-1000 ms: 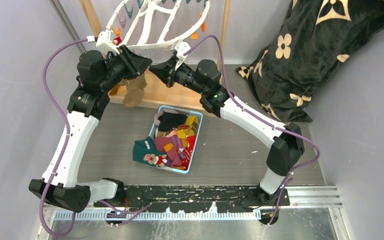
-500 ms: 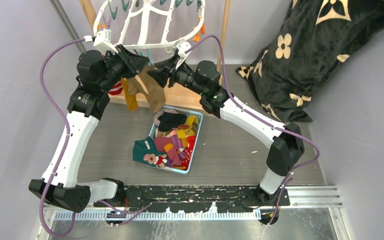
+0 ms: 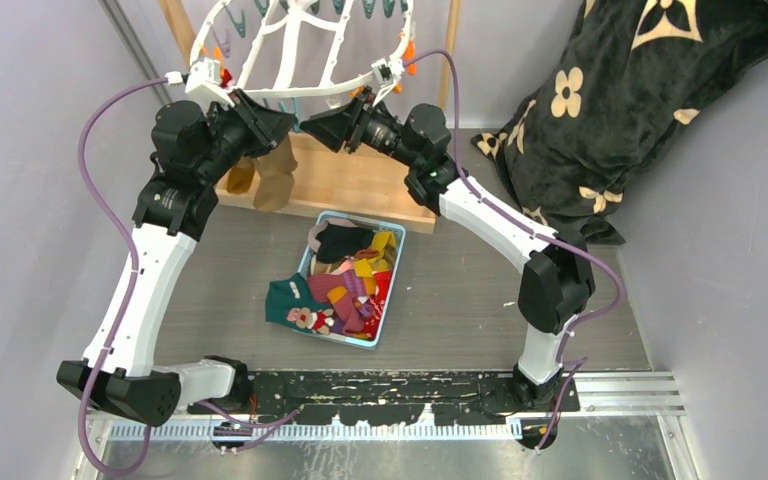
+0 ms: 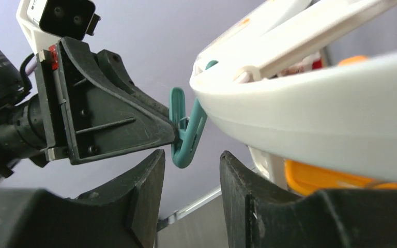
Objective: Clip the socks to the hanger
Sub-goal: Adjust the sock on the hanger.
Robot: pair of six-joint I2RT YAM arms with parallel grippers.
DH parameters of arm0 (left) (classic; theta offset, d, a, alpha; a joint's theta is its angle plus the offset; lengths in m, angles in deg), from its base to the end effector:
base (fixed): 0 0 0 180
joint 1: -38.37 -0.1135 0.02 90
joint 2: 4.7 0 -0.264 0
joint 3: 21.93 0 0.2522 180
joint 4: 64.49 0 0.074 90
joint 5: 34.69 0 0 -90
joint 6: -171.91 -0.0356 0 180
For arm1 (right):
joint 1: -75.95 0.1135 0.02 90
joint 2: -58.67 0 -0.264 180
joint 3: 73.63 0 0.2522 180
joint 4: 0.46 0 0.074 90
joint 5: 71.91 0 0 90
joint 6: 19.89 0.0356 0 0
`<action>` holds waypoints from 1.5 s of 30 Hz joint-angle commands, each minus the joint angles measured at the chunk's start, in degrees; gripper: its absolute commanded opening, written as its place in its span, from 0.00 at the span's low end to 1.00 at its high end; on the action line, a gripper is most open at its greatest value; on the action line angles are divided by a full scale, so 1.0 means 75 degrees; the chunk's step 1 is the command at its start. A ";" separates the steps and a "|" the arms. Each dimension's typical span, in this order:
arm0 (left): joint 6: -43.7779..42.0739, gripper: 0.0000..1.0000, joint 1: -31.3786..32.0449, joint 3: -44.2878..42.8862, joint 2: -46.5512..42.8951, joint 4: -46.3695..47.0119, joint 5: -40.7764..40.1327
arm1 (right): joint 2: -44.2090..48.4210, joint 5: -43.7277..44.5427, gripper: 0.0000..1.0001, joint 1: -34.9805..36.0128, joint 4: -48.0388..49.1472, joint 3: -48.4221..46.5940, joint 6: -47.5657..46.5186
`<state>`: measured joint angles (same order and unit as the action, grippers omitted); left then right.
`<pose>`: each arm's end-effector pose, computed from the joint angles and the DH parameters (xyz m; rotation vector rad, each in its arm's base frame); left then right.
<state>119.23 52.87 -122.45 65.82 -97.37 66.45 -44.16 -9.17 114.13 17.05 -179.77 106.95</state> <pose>0.2492 -0.0715 0.4830 -0.1798 1.6792 -0.8462 0.3273 0.2781 0.4230 -0.4738 1.2987 1.4024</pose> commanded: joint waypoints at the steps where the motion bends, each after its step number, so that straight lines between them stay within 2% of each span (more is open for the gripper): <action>1: 0.0094 0.09 -0.0047 -0.0186 -0.0278 0.0440 0.0216 | -0.0178 -0.0532 0.48 0.0009 0.0939 -0.0381 0.1530; 5: 0.0164 0.08 -0.0044 -0.0206 -0.0267 0.0439 0.0313 | -0.0416 -0.0586 0.47 0.0019 0.1125 -0.0547 0.2022; 10: 0.0215 0.08 -0.0047 -0.0220 -0.0260 0.0434 0.0355 | -0.0593 -0.0589 0.43 0.0020 0.1986 -0.0386 0.2768; 15: 0.0239 0.08 -0.0047 -0.0233 -0.0256 0.0440 0.0344 | -0.0398 -0.0284 0.39 0.0098 0.2173 0.0003 0.2719; 18: 0.0207 0.08 -0.0046 -0.0244 -0.0284 0.0416 0.0244 | 0.0549 0.0817 0.49 0.0326 0.1923 0.1168 0.1407; 22: 0.0118 0.08 -0.0047 -0.0245 -0.0314 0.0444 0.0077 | 0.1438 0.2825 0.59 0.1132 -0.0230 0.1549 -0.2035; 24: 0.0090 0.08 -0.0042 -0.0223 -0.0332 0.0460 0.0054 | 0.1550 0.4064 0.59 0.1636 -0.0693 0.1455 -0.3862; 26: 0.0097 0.08 -0.0043 -0.0193 -0.0333 0.0436 -0.0004 | 0.1538 0.5047 0.58 0.2068 -0.0772 0.1312 -0.5172; 30: 0.0109 0.09 -0.0032 -0.0089 -0.0371 0.0441 -0.0051 | 0.1231 0.6325 0.51 0.2756 -0.0046 0.1172 -0.7315; 32: 0.0110 0.09 -0.0035 -0.0069 -0.0386 0.0440 -0.0125 | 0.1064 0.6474 0.49 0.2840 0.0325 0.1083 -0.7777; 38: 0.0041 0.09 -0.0034 -0.0069 -0.0411 0.0411 -0.0264 | 0.0610 0.6266 0.50 0.2823 0.0049 0.0164 -0.7786; 45: 0.0101 0.09 -0.0034 -0.0045 -0.0426 0.0440 -0.0231 | 0.0398 0.5844 0.43 0.2486 -0.0452 -0.0442 -0.7188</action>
<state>120.48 52.61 -122.41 64.57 -97.46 65.81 -41.58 35.72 134.12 13.03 -179.37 51.43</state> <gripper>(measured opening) 0.185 0.454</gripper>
